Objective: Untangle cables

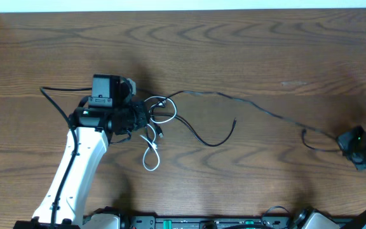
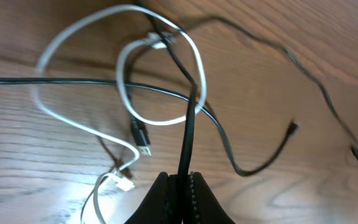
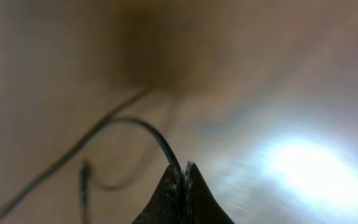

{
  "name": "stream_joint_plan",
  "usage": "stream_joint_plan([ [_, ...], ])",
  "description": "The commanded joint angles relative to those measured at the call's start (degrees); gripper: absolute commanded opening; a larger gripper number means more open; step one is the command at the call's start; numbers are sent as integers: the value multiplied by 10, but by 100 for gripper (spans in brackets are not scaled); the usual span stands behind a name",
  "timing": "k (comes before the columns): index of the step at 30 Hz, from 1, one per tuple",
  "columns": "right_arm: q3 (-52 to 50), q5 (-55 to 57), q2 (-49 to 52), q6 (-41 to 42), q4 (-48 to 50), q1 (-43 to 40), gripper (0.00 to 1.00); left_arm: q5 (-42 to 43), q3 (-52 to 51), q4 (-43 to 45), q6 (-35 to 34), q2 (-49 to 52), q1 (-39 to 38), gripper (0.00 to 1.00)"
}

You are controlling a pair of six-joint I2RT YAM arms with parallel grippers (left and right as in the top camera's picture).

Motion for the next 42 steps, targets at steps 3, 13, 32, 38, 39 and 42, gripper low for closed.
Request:
stream_joint_plan([
  [3, 1, -302, -7, -159, 47, 7, 1, 30, 3, 2, -9, -3, -50, 8],
  [13, 1, -290, -7, -164, 56, 32, 1, -20, 1, 0, -1, 25, -143, 8],
  [32, 2, -196, -7, -221, 50, 204, 65, -26, 1, 1, -1, 142, -199, 8],
  [38, 22, -129, 1, -237, 34, 289, 65, -90, 1, -4, -1, 142, -199, 8],
  [39, 30, -116, 5, -242, 26, 300, 65, -94, 1, -5, -1, 142, -199, 8],
  [42, 70, -65, 26, -245, -15, 329, 65, -95, 1, -2, -1, 142, -199, 8],
])
